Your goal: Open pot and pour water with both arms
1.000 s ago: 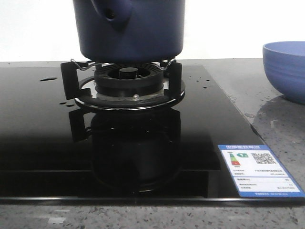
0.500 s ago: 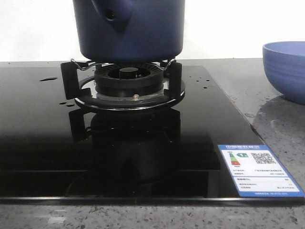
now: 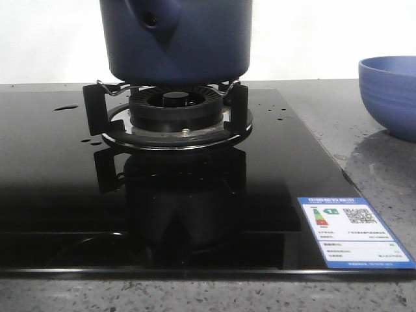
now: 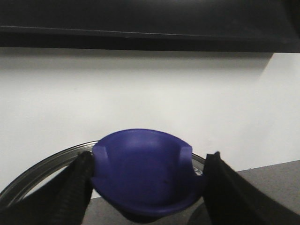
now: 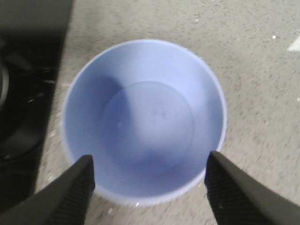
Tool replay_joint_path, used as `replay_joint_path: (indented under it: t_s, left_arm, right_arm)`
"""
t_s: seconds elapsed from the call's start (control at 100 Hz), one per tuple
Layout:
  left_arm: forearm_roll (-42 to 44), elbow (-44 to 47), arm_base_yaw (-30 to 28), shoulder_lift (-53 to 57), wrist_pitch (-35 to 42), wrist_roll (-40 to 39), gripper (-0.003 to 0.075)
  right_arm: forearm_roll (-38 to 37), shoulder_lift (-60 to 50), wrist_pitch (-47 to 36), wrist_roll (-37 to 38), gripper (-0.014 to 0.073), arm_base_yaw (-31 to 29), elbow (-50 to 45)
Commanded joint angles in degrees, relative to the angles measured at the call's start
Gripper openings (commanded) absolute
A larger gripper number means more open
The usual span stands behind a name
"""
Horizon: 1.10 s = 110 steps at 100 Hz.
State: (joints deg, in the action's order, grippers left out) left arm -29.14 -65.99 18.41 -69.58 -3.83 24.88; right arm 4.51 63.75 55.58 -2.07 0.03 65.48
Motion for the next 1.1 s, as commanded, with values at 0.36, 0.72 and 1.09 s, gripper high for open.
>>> replay_joint_path:
  t_s: [0.36, 0.72, 1.09]
  left_arm:
    - [-0.1, -2.0, -4.5, 2.2, 4.9, 0.0, 0.0408]
    - [-0.1, -2.0, -4.7, 2.2, 5.9, 0.0, 0.0408]
    - [-0.1, -2.0, -4.7, 2.2, 5.9, 0.0, 0.0408]
  right_arm:
    - [-1.4, 16.6, 3.2, -0.2, 0.0455, -8.4, 9.8]
    - [0.9, 23.5, 3.2, -0.6, 0.0322, -9.2, 9.8]
    - [1.2, 24.6, 2.5, -1.5, -0.0074, -9.2, 9.8]
